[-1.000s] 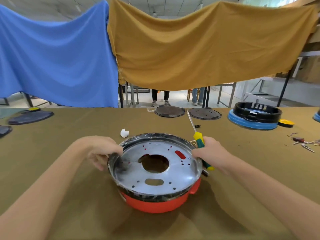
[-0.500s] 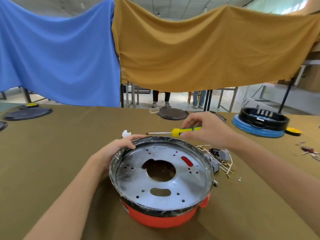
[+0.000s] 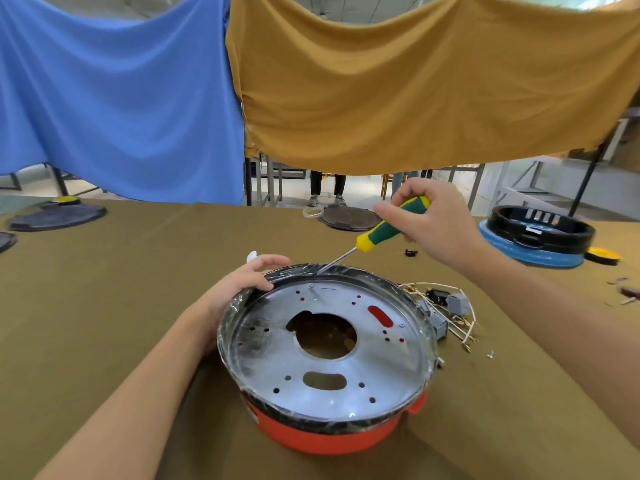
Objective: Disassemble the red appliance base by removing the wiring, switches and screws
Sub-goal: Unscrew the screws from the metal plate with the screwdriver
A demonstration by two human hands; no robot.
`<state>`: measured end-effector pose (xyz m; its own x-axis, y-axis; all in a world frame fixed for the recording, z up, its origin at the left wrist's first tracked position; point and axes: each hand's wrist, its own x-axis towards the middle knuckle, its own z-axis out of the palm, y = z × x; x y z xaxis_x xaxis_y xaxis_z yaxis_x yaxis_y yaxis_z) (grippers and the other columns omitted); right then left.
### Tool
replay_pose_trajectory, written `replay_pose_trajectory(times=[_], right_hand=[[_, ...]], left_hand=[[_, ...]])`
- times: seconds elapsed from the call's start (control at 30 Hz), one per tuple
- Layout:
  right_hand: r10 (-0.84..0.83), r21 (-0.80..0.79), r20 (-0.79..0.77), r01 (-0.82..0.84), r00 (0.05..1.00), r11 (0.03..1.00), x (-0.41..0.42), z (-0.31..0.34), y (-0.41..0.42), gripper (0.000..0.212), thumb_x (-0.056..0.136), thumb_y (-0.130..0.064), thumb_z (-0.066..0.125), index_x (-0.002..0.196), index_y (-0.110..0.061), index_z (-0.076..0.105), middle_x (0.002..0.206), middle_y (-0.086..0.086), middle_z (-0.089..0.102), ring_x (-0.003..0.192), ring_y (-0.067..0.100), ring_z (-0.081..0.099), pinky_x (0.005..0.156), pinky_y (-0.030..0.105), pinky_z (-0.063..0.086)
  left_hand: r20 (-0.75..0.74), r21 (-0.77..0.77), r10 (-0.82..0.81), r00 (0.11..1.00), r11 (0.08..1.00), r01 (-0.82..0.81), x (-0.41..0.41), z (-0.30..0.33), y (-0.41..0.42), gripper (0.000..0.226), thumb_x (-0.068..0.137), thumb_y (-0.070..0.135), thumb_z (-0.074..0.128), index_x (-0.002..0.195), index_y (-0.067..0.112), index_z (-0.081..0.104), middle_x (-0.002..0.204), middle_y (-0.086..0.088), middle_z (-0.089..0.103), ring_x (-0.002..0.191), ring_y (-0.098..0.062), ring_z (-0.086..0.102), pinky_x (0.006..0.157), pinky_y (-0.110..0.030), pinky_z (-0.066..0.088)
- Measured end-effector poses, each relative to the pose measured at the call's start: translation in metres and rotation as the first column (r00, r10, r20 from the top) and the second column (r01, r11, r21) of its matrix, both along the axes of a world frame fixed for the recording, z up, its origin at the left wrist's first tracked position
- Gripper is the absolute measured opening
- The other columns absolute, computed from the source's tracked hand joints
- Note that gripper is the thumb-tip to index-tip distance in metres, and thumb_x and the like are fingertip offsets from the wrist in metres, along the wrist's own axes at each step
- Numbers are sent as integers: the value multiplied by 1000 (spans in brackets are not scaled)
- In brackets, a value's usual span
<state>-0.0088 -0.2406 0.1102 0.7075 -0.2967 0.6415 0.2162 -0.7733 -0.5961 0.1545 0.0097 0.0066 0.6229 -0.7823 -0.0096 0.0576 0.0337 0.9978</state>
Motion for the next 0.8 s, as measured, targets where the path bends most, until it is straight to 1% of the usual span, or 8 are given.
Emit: replay_pose_trajectory(times=[0.1,0.17,0.23,0.33,0.43,0.6,0.73,0.8], right_hand=[[18,-48,5,-18,1000,999,7,0,8,25,88,-33,73,72,-17,61,69,6,62,60,26,56,57,33,47],[37,-43,-6,-38,999,998,11,2,12,24,89,-29,71,72,-17,60,65,1,58,59,21,52,56,28,43],[49,-50,-22,-50,999,998,15,6,15,23,89,-26,71,73,-15,60,63,-3,56,57,17,50,54,23,40],[43,-98,-44,-47,998,994,19,10,17,23,89,-24,70,73,-9,61,60,-9,54,51,8,46,48,19,38],[38,-122,-57,-44,998,992,22,14,17,25,87,-22,71,68,-15,58,57,-10,51,44,2,43,42,12,33],[10,-176,-76,-23,997,984,27,21,18,26,87,-27,71,67,-22,56,59,-1,54,51,13,45,44,19,36],[9,-187,-81,-24,997,982,29,24,20,26,86,-26,72,66,-22,56,60,-1,56,47,10,44,42,13,34],[0,-196,-91,-18,996,980,30,25,20,26,86,-26,72,66,-22,56,60,-2,56,46,6,43,41,10,33]], left_hand=[[106,45,15,994,999,-20,0,6,5,39,75,5,60,110,20,70,106,11,74,95,-12,71,72,-27,58],[149,95,10,989,995,-25,-2,9,10,38,75,11,59,111,18,71,117,-4,70,104,-28,68,83,-38,56],[245,168,-4,969,985,-38,-4,12,15,40,75,14,54,110,19,73,123,-9,66,111,-31,64,97,-45,51],[423,271,-40,905,959,-84,-9,16,18,41,78,8,49,104,24,76,133,3,59,126,-16,53,112,-46,36],[492,321,-54,869,939,-124,-10,18,19,48,85,-5,46,93,27,79,135,12,54,132,3,38,119,-41,21],[562,334,-69,824,930,-150,-13,21,18,52,84,-8,45,88,30,80,137,8,53,136,-1,36,117,-35,17],[627,296,-37,778,935,-194,-15,25,17,55,84,-10,48,85,35,79,128,19,57,119,14,43,94,-11,30],[682,272,-22,731,935,-226,-16,27,18,53,85,-10,51,85,36,78,124,22,59,111,19,46,88,-7,32]])
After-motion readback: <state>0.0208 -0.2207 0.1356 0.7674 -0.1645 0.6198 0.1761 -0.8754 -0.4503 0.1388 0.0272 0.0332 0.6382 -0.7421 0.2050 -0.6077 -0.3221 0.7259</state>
